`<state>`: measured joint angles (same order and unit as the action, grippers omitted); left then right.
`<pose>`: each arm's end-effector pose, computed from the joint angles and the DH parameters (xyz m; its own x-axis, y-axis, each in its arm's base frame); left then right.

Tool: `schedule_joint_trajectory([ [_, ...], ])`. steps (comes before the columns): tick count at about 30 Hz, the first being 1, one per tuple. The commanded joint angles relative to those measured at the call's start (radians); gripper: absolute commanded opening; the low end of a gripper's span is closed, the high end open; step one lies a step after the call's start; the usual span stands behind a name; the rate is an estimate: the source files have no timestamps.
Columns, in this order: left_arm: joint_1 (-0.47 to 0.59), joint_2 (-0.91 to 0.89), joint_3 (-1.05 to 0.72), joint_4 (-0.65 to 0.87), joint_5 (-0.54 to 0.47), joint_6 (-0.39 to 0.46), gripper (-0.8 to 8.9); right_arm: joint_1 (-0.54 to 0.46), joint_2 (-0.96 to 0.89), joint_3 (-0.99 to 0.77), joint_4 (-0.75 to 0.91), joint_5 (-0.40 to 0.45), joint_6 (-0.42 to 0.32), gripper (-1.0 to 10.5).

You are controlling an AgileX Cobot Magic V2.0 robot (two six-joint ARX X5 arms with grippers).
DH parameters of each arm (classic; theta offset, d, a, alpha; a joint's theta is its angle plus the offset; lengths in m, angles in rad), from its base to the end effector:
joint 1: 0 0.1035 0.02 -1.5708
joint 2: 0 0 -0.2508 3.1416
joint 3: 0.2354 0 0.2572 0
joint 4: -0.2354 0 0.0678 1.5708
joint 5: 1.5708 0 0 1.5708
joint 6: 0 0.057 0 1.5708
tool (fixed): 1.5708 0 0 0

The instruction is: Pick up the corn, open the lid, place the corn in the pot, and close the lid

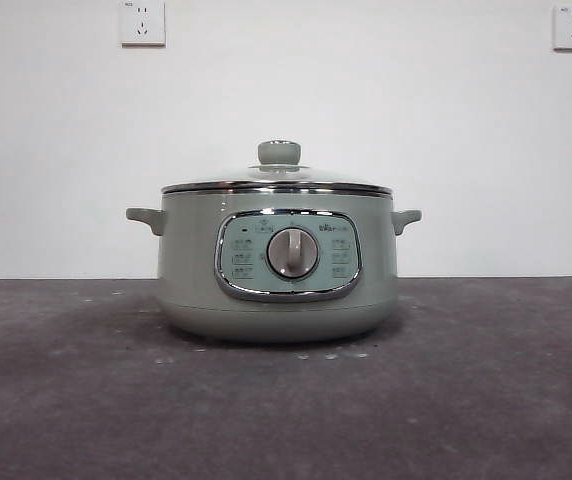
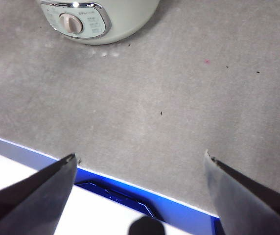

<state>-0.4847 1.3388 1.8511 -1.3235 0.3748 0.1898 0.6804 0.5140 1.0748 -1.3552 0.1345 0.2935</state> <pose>0.1975 -0.1276 0.4348 0.3964 -0.6225 -0.6748 0.7659 0.6295 -0.1308 0.0581 0.0372 0.3220 0.6241 0.3326 -0.7070 -0.3664 0.9238 0.1111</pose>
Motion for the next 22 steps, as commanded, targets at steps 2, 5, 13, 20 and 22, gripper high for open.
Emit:
schedule_joint_trajectory([
  [2, 0.001, -0.043, -0.040, 0.003, 0.047, -0.026, 3.45, 0.001, -0.002, -0.008, -0.026, 0.005, -0.009, 4.4],
  [5, 0.001, -0.062, -0.053, 0.003, 0.045, -0.029, 3.45, 0.001, -0.002, -0.008, -0.026, 0.005, -0.009, 4.4],
  [13, 0.002, -0.062, -0.053, 0.003, 0.043, -0.048, 3.41, 0.001, -0.002, -0.008, -0.026, 0.004, -0.009, 4.4],
  [20, 0.001, -0.062, -0.053, 0.003, 0.044, -0.047, -0.24, 0.001, -0.002, -0.008, -0.026, 0.004, -0.009, 1.2],
  [22, 0.001, -0.062, -0.053, 0.003, 0.044, -0.047, -0.06, 0.001, -0.002, -0.008, -0.026, 0.005, -0.009, -0.2],
])
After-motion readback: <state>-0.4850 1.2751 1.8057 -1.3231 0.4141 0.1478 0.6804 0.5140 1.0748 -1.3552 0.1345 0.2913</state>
